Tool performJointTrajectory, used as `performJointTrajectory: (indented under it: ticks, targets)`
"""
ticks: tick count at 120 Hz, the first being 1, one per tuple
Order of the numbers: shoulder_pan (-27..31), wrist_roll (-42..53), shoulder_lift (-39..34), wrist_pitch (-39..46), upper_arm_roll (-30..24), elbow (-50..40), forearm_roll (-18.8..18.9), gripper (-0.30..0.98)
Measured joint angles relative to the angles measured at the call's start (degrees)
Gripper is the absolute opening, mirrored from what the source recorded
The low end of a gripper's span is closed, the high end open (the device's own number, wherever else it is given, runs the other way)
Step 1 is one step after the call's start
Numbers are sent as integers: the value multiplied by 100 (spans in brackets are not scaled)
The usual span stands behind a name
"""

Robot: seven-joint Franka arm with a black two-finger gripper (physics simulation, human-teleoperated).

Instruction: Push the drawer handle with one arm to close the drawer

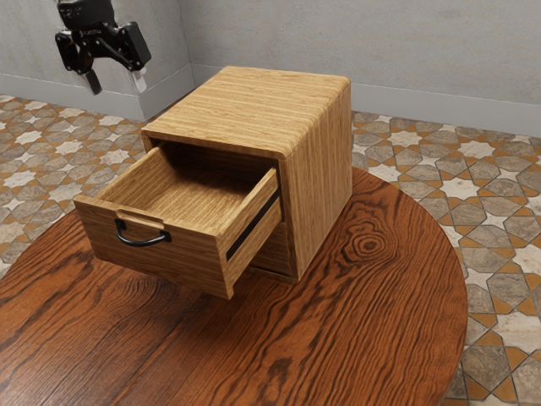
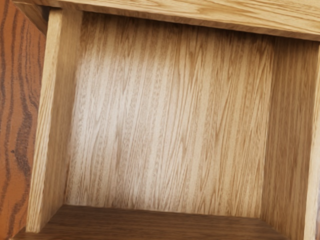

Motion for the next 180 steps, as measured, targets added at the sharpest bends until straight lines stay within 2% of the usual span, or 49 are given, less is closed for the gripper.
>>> performJointTrajectory:
  ticks: [17,24,36,47,54,62,72,86,104,153,180]
  targets:
    - [-123,-8,-41,135,-54,-299,-7,69]
    - [106,-60,-877,172,-397,-1197,-1,69]
    - [256,-165,-2927,212,-777,-3142,162,69]
    - [325,-255,-4330,369,-1096,-4574,228,65]
    - [336,-342,-4972,497,-1297,-5321,248,56]
    - [345,-452,-5253,660,-1541,-5767,262,43]
    - [352,-607,-5249,940,-1717,-6159,271,29]
    - [359,-821,-4805,1280,-1682,-6282,252,14]
    - [354,-1044,-4484,1644,-1654,-6268,223,1]
    - [348,-1429,-3589,2403,-1573,-5993,196,-6]
    - [348,-1542,-3145,2739,-1282,-5914,236,-7]
